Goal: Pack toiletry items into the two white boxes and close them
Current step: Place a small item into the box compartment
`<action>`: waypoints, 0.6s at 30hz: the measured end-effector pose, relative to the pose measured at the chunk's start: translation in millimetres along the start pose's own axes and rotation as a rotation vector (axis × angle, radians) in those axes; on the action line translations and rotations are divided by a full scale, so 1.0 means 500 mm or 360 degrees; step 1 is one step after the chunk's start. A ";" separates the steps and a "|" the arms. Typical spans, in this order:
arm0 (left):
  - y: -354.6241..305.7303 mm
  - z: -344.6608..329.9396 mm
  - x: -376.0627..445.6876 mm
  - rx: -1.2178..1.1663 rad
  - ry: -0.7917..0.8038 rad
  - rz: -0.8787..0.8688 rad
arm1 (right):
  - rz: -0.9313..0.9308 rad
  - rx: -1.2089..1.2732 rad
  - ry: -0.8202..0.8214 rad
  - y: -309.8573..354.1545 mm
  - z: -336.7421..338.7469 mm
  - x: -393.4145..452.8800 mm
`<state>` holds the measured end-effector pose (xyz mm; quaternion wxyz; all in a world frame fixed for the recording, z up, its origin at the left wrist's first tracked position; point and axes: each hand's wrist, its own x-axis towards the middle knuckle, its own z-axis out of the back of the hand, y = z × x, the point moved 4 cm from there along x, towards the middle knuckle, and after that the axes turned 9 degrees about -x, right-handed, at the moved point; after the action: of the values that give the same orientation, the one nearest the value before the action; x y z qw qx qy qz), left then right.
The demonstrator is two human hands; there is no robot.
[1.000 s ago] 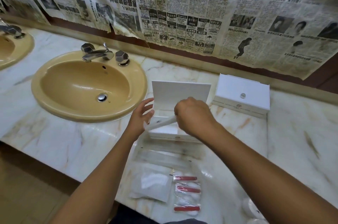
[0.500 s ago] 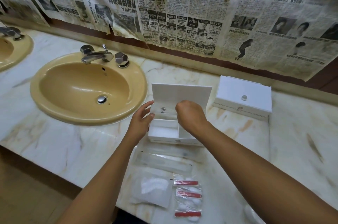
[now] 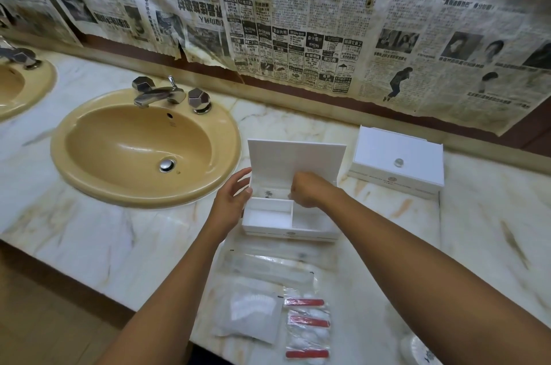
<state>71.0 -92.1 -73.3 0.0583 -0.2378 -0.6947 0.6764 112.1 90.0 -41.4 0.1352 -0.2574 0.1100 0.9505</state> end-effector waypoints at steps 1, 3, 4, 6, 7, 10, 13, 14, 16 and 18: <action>-0.001 -0.001 -0.001 0.0002 -0.0001 -0.0008 | -0.0010 0.0032 0.0038 -0.006 -0.001 0.000; -0.001 -0.001 -0.001 0.0022 -0.0006 -0.0024 | -0.0005 0.0005 0.0006 -0.005 0.001 -0.006; -0.001 -0.001 0.000 0.0026 -0.0009 -0.0031 | 0.0027 -0.0002 -0.0066 0.004 0.002 -0.007; -0.001 -0.002 0.001 0.0037 -0.0013 -0.0039 | 0.0122 0.0115 -0.0222 0.028 0.000 -0.012; -0.001 -0.002 0.000 0.0048 -0.0013 -0.0049 | 0.0186 0.0162 -0.0254 0.042 -0.005 -0.014; 0.001 -0.001 0.001 0.0078 0.0008 -0.0084 | 0.0287 0.0019 -0.0069 0.070 -0.041 -0.022; 0.002 0.001 0.001 0.0096 0.0017 -0.0112 | 0.0232 -0.0032 -0.0033 0.073 -0.059 -0.020; 0.001 0.001 0.000 0.0104 0.0012 -0.0119 | 0.0217 -0.0016 -0.0023 0.073 -0.061 -0.018; -0.002 -0.001 -0.001 0.0100 0.0020 -0.0136 | 0.0197 -0.0018 -0.0027 0.073 -0.059 -0.022; -0.002 -0.002 -0.001 0.0101 0.0026 -0.0147 | 0.0181 -0.0054 -0.0177 0.073 -0.054 -0.033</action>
<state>71.6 -91.4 -72.3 0.1027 -0.2091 -0.6826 0.6927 126.7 44.8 -50.3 0.0824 -0.1997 0.1005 0.9712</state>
